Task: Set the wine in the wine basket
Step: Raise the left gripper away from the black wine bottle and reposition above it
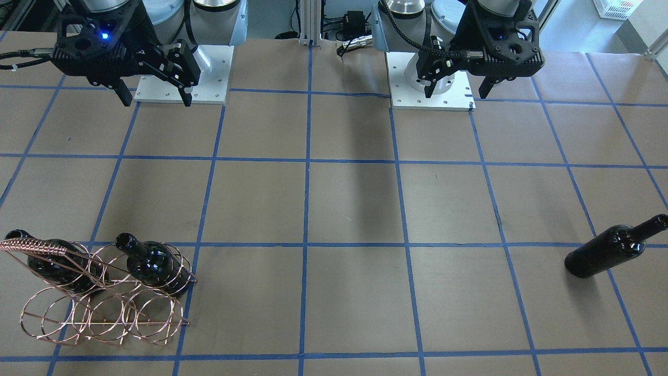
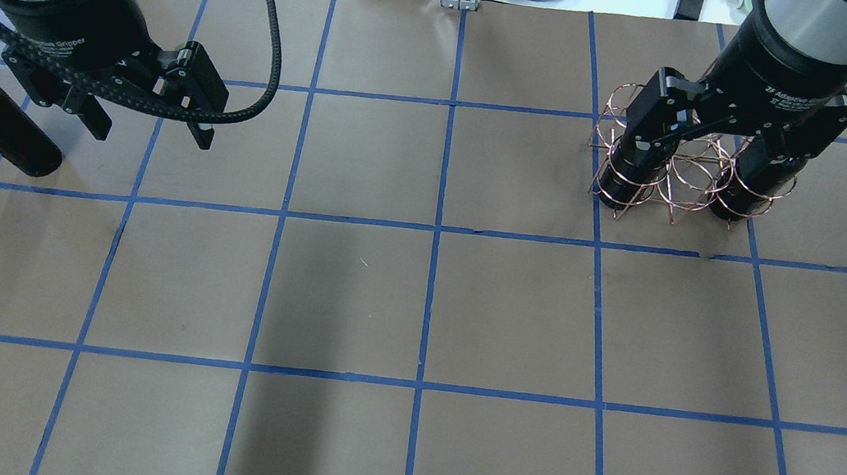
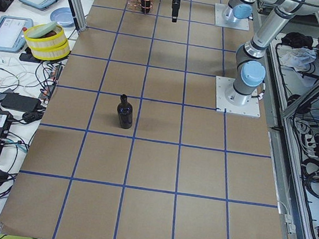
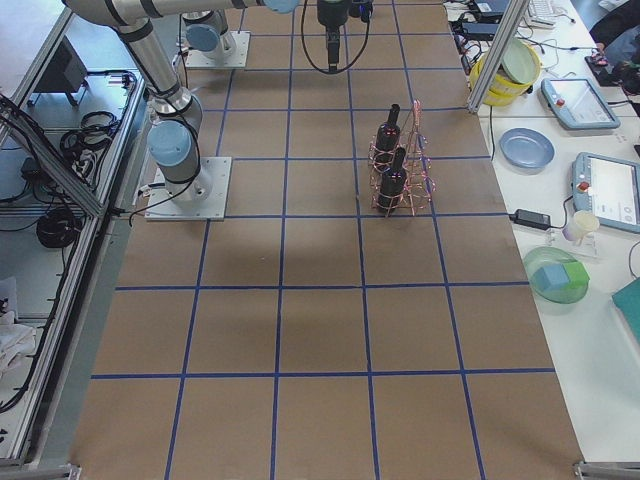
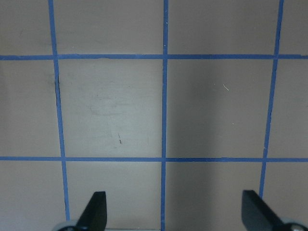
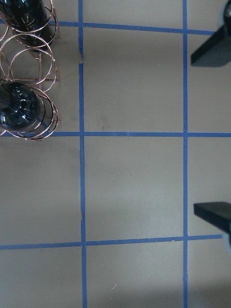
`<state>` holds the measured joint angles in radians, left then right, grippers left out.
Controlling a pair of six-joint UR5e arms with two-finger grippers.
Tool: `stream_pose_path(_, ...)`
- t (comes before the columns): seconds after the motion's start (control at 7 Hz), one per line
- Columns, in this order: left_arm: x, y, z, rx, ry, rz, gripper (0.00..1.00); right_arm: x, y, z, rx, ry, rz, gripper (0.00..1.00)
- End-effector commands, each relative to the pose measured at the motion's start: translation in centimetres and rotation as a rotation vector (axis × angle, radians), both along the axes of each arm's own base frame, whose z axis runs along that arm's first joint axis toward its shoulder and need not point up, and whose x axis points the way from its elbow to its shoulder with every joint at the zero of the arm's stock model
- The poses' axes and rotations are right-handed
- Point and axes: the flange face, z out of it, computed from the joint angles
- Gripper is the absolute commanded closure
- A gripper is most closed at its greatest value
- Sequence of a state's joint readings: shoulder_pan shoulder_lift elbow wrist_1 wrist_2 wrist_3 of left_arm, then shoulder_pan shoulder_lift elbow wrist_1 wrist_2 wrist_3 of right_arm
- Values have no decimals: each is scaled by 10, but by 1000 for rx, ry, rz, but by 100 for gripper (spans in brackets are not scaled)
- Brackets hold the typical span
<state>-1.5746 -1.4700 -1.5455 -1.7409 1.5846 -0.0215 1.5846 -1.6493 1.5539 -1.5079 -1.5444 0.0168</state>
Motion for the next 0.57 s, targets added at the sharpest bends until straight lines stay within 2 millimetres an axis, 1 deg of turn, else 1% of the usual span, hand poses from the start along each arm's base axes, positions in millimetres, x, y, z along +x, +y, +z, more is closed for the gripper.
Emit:
stream_pose_path(0.0,0,-1,-2,0,-1,1,0,0,1,0,2,3,0,0)
stream_pose_path(0.29,1,-1,0,-4,-3,1,0,0,0,0,2,2,0,0)
stream_pose_path(0.43,6,-1,6,-13,-8,10,0,0,0,0,2,2,0,0)
